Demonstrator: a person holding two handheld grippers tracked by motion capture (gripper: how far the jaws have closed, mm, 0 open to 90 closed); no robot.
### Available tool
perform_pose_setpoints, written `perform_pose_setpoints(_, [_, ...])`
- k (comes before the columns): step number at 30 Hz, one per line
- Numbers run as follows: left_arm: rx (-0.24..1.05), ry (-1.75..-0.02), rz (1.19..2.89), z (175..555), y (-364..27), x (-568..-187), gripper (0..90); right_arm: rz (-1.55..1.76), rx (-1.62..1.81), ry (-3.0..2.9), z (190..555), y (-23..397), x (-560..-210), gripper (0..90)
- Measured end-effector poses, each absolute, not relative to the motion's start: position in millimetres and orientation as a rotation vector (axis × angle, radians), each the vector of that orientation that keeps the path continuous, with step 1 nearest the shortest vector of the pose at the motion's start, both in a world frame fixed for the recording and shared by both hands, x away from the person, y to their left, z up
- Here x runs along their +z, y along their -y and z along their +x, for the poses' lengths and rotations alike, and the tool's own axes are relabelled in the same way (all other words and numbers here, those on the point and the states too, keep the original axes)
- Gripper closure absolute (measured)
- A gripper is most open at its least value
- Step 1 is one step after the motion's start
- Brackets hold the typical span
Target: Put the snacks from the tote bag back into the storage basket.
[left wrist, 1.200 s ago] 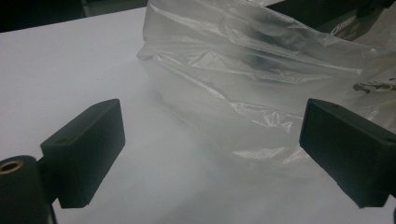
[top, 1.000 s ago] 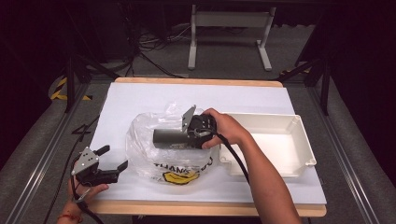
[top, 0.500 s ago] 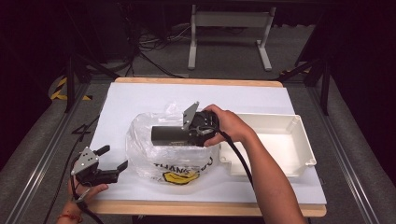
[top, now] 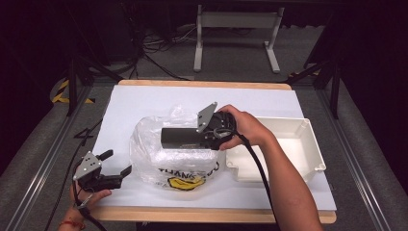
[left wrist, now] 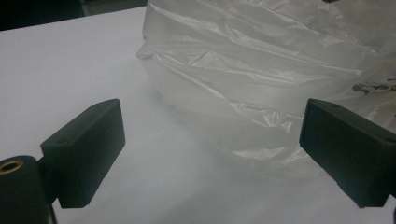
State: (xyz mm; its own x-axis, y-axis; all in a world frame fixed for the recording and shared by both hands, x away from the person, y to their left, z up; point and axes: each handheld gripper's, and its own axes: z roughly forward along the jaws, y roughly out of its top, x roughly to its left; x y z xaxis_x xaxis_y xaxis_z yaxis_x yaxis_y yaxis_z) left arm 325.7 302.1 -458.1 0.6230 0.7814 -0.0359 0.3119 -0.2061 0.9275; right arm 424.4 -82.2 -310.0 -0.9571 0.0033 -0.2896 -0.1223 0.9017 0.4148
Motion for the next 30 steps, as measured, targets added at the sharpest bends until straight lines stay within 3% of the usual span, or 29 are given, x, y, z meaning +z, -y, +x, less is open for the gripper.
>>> perform_pose_setpoints(30, [0.553,-0.897,1.800,326.8,-301.1,-458.0,7.6,0.030,0.583,-2.739,412.5,181.7,-291.5,43.0])
